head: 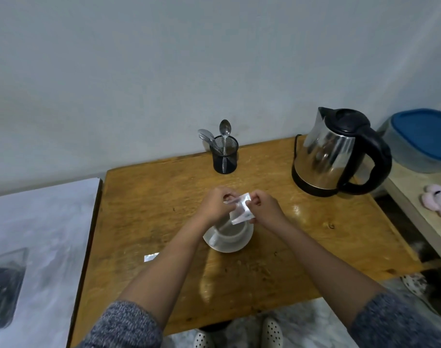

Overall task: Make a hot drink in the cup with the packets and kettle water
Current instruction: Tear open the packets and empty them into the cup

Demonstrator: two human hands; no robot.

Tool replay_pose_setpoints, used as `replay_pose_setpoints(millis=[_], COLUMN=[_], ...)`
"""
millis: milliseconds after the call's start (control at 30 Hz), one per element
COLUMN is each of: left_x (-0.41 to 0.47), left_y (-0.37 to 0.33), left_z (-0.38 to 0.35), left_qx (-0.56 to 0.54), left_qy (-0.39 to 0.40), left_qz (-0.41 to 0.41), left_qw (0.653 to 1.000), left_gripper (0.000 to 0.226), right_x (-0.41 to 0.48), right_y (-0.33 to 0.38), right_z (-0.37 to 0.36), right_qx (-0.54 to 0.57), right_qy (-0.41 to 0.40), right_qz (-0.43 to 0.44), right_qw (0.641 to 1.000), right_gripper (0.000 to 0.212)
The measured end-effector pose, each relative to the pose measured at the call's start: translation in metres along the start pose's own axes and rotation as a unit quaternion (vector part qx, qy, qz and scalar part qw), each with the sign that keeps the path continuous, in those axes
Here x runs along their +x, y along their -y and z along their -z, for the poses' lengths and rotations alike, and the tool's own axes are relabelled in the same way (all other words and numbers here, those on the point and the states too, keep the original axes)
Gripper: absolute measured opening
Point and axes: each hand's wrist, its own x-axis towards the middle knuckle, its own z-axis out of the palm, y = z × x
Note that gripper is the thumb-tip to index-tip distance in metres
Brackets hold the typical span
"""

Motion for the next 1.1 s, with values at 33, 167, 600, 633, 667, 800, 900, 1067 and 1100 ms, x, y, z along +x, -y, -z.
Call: replay_pose_setpoints(millis=[33,167,600,633,667,800,900,1067,1100], left_x=[-0.001,-0.012,-0.035,-0.036,-0.036,-0.037,-0.037,-0.036,-0.035], left_y=[0.003,0.017,0.042,0.042,0.040,0.032,0.031,0.028,0.027], left_z=[0.000,-0.001,-0.001,0.000,0.001,0.005,0.013,0.019,0.019], left_qx=[0.004,0.014,-0.002,0.000,0.006,0.044,0.076,0.067,0.066], left_qy=[-0.012,-0.052,-0.053,-0.051,-0.049,-0.021,-0.013,-0.018,-0.020], left_qz=[-0.002,0.005,0.035,0.035,0.031,0.002,-0.010,-0.018,-0.022], left_qw=[1.000,0.999,0.998,0.998,0.998,0.999,0.997,0.997,0.997], left_gripper=[0.019,0.014,0.011,0.009,0.007,0.018,0.019,0.015,0.015], right_x=[0.000,0.003,0.005,0.006,0.006,0.004,0.001,-0.008,-0.008], right_y=[0.001,0.006,0.036,0.040,0.043,0.050,0.053,0.059,0.060], right_z=[-0.001,-0.004,-0.012,-0.012,-0.012,-0.010,-0.011,-0.007,-0.006], right_qx=[-0.041,-0.176,-0.351,-0.365,-0.374,-0.394,-0.377,-0.403,-0.410], right_qy=[0.003,0.049,0.146,0.146,0.145,0.148,0.147,0.132,0.123], right_qz=[0.030,0.112,0.151,0.141,0.133,0.123,0.122,0.141,0.140], right_qw=[0.999,0.977,0.912,0.909,0.907,0.899,0.906,0.895,0.893], right_gripper=[0.024,0.023,0.006,0.008,0.010,0.013,0.014,0.010,0.009])
